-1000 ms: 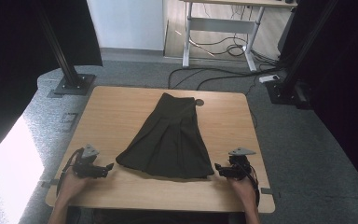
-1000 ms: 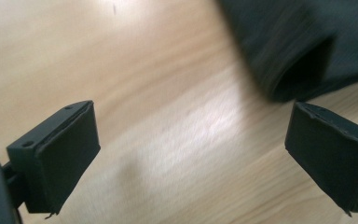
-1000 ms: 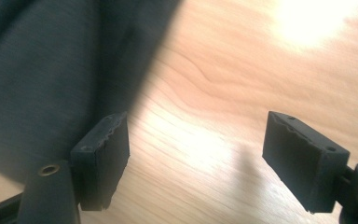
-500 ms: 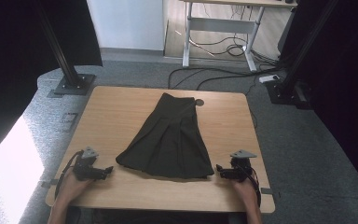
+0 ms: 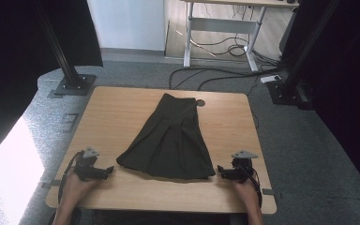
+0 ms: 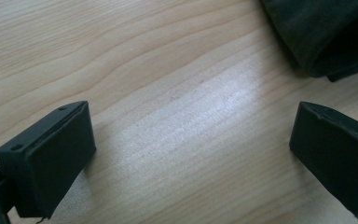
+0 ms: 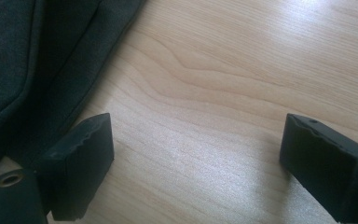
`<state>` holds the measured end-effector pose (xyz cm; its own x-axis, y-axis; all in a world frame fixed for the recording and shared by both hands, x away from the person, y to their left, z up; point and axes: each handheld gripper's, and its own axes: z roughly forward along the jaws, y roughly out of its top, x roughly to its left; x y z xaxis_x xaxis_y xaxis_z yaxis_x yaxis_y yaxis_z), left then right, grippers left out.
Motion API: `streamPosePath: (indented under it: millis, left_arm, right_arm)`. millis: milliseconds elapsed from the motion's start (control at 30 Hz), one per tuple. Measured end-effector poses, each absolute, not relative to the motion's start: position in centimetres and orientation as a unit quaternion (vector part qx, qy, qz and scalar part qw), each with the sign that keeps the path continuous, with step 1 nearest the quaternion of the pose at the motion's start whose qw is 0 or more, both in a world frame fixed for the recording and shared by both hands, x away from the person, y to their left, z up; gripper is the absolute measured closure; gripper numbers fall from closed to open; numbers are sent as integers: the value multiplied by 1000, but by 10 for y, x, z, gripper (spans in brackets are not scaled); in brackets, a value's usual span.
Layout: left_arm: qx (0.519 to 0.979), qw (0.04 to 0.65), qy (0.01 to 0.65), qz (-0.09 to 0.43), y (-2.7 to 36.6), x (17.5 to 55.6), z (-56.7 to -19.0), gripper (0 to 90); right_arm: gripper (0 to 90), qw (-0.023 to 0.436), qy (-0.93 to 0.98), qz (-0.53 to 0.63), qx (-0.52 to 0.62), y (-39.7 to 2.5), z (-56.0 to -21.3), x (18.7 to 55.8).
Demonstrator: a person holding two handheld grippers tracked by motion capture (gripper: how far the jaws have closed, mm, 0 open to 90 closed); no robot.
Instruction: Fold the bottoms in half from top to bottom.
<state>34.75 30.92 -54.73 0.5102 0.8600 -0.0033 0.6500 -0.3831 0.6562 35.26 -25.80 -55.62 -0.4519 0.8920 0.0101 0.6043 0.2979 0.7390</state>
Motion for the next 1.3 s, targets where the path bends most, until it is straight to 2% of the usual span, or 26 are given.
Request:
streamPosePath:
  millis: [367, 467, 567, 767, 1100, 1300]
  left_arm:
    - [794, 309, 491, 183, 308, 348, -546, 46]
    - [791, 306, 500, 177, 307, 350, -543, 40]
    - [788, 311, 497, 187, 306, 350, -534, 0]
    - [787, 341, 475, 195, 297, 347, -509, 0]
    - [816, 369, 402, 193, 227, 355, -476, 0]
    - [841, 345, 376, 178, 181, 369, -489, 0]
  right_arm:
    - [100, 208, 777, 347, 483, -258, -556, 352]
    - [136, 204, 779, 344, 482, -257, -554, 352]
    - [136, 196, 784, 343, 479, -255, -552, 353]
    - [136, 201, 783, 354, 470, -250, -537, 357]
    - [136, 194, 795, 354, 453, -230, -518, 375]
    - [136, 190, 803, 344, 449, -214, -519, 394]
